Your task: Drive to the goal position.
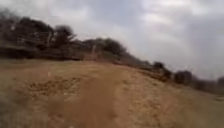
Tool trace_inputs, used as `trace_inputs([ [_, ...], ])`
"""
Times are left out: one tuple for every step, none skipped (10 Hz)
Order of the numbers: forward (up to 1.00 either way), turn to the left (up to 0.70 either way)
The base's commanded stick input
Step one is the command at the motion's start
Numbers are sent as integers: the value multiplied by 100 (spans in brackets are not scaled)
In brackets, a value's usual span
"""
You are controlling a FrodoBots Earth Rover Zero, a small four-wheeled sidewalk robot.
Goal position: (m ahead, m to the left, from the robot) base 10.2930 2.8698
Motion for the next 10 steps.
trace_inputs([
  [50, 0],
  [50, 0],
  [50, 0],
  [50, 0],
  [50, 0],
  [50, 0],
  [50, 0],
  [50, 0],
  [50, 0],
  [50, 0],
])
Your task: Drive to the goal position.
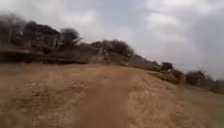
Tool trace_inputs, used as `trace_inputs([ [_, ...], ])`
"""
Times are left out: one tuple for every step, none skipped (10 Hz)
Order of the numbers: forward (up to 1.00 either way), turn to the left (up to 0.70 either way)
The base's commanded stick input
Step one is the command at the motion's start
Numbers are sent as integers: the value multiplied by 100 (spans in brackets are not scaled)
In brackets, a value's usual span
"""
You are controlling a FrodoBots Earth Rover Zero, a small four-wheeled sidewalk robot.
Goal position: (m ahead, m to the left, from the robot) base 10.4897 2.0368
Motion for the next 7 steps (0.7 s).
trace_inputs([
  [50, 0],
  [50, 0],
  [50, 0],
  [50, 0],
  [50, 0],
  [50, 0],
  [50, 0],
])
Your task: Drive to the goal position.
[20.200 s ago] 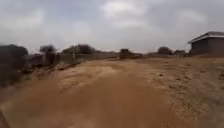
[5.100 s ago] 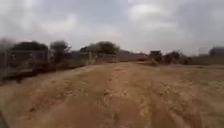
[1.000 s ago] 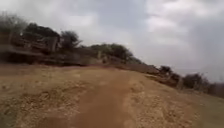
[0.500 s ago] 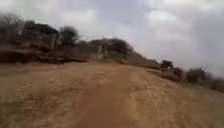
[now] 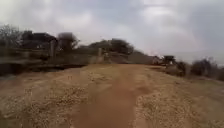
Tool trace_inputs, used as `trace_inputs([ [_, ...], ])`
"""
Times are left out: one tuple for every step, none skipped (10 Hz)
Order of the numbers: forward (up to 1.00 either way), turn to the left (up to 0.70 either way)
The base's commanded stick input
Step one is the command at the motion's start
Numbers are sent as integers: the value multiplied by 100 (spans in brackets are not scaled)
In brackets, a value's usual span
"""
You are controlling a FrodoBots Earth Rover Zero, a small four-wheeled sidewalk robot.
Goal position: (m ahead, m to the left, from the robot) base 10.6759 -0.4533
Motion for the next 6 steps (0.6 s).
trace_inputs([
  [50, 0],
  [50, 0],
  [50, 0],
  [50, 0],
  [50, 0],
  [50, 0],
])
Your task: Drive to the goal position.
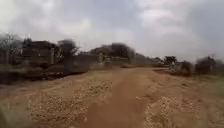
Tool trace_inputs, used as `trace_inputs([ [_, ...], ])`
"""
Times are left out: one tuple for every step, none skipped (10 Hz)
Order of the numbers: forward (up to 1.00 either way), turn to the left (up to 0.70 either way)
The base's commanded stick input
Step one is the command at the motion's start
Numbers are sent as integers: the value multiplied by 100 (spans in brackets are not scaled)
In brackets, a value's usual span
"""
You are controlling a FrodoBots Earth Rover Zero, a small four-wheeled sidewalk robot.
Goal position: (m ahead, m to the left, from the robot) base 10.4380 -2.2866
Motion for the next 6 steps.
trace_inputs([
  [50, 0],
  [50, 0],
  [50, 0],
  [50, 0],
  [50, -30],
  [50, -50],
])
